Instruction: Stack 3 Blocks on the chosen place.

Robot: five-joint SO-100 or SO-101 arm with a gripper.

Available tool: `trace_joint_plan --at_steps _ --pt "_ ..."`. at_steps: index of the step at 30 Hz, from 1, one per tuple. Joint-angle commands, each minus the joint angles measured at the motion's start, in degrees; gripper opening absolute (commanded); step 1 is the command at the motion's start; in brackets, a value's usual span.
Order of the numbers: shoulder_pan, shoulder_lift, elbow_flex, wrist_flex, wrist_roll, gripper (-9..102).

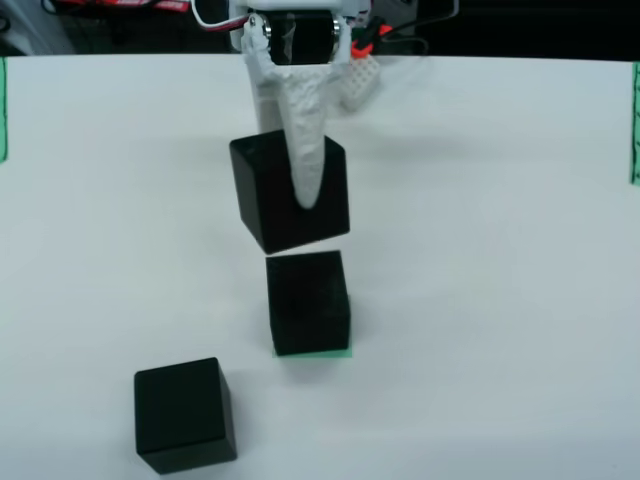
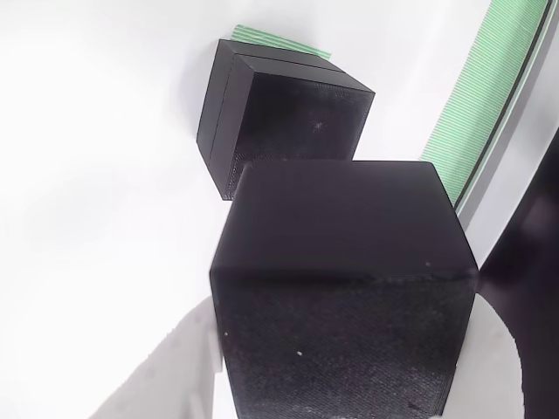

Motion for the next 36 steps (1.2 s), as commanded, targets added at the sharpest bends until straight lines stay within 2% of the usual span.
trace_joint_plan --at_steps 1,10,21,36 --pt "1.0 -2.5 -3.9 0.4 0.6 24" --pt "2.3 -8.4 -6.0 -0.6 1.1 24" --pt "-1.7 -12.3 -7.6 -1.8 3.2 24" --pt "-1.6 -14.4 -3.7 -4.3 3.3 24"
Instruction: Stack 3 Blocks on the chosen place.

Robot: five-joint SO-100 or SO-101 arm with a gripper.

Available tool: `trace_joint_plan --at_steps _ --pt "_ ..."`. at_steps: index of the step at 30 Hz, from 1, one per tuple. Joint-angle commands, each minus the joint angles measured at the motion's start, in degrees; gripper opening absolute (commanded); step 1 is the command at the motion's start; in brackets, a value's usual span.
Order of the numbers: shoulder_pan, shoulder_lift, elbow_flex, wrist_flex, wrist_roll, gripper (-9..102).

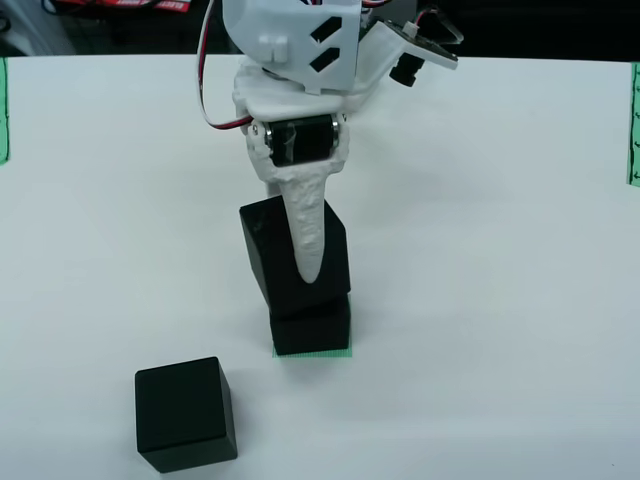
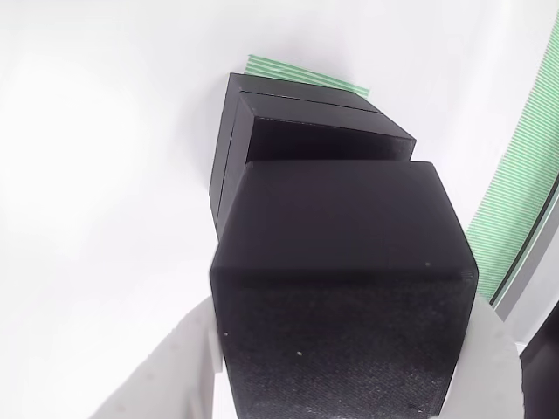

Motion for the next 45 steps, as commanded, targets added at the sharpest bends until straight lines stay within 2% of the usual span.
trace_joint_plan --at_steps 1,15,30,36,45 --pt "-0.4 0.4 0.1 -1.0 0.4 24" --pt "-1.0 -0.1 1.8 -1.8 0.5 25" --pt "-1.4 -0.7 2.6 -2.1 0.7 37" --pt "-1.6 0.0 1.1 -1.1 0.6 37" --pt "0.9 9.2 0.9 1.1 -5.7 37"
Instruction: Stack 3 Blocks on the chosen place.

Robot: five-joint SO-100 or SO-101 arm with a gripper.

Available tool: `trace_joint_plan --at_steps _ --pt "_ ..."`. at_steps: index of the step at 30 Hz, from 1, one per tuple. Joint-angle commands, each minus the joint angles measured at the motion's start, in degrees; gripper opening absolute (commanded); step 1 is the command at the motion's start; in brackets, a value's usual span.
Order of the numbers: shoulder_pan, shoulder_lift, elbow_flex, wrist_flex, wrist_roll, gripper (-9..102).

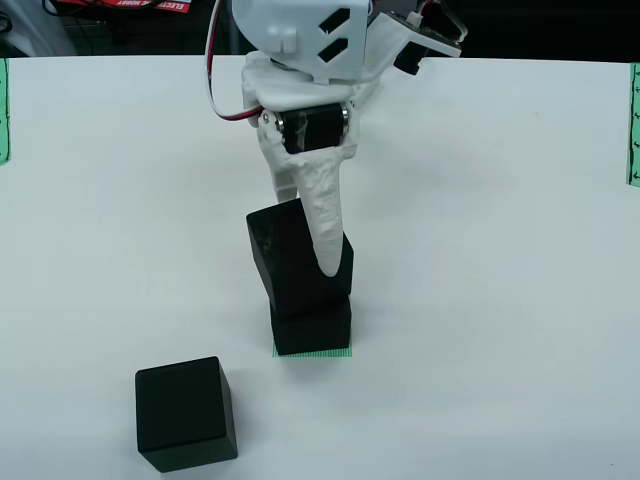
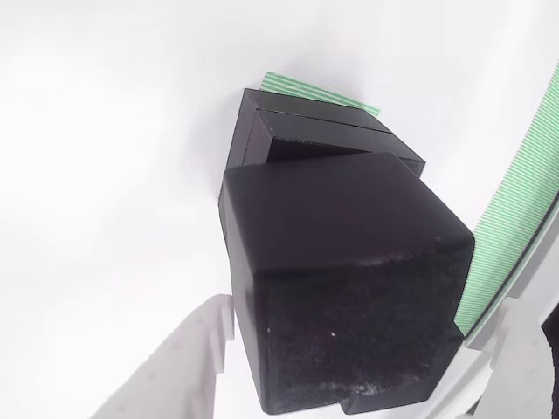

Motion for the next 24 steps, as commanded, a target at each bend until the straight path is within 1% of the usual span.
trace_joint_plan --at_steps 1,7,11,14,19,24 --pt "2.1 6.7 -1.5 0.7 -4.0 37" --pt "9.8 10.7 -0.5 1.4 -7.6 37" --pt "16.7 7.8 -1.6 -0.4 -8.5 37" --pt "19.6 3.5 -2.9 -2.0 -9.1 37" --pt "20.1 -5.1 -8.4 -5.0 -8.7 37" --pt "17.9 -13.3 -17.3 -5.1 -8.0 37"
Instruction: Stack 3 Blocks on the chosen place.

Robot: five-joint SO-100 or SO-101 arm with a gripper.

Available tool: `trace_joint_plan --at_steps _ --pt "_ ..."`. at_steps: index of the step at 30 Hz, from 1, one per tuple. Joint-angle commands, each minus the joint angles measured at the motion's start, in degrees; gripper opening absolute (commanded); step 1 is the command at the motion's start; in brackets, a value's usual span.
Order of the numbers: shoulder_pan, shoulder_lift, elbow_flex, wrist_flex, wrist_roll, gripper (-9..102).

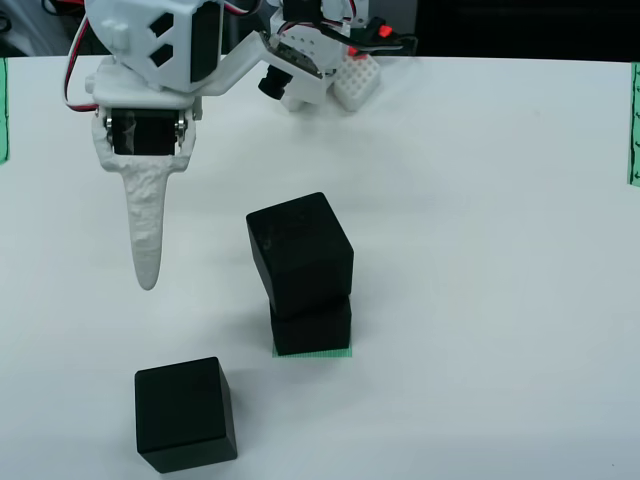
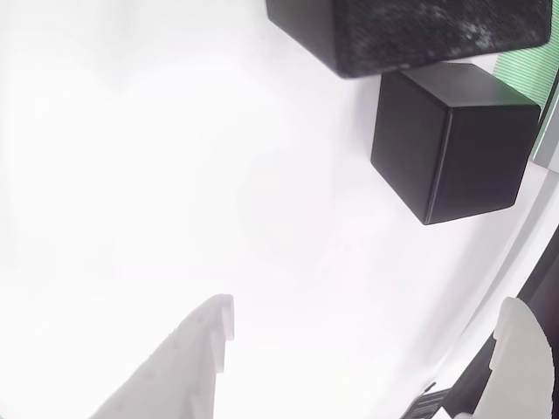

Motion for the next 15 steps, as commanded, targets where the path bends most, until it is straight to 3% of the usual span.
trace_joint_plan --at_steps 1,15 --pt "-1.8 -3.8 -7.6 -0.6 0.7 37" --pt "-5.9 -24.3 -25.0 -0.7 6.8 37"
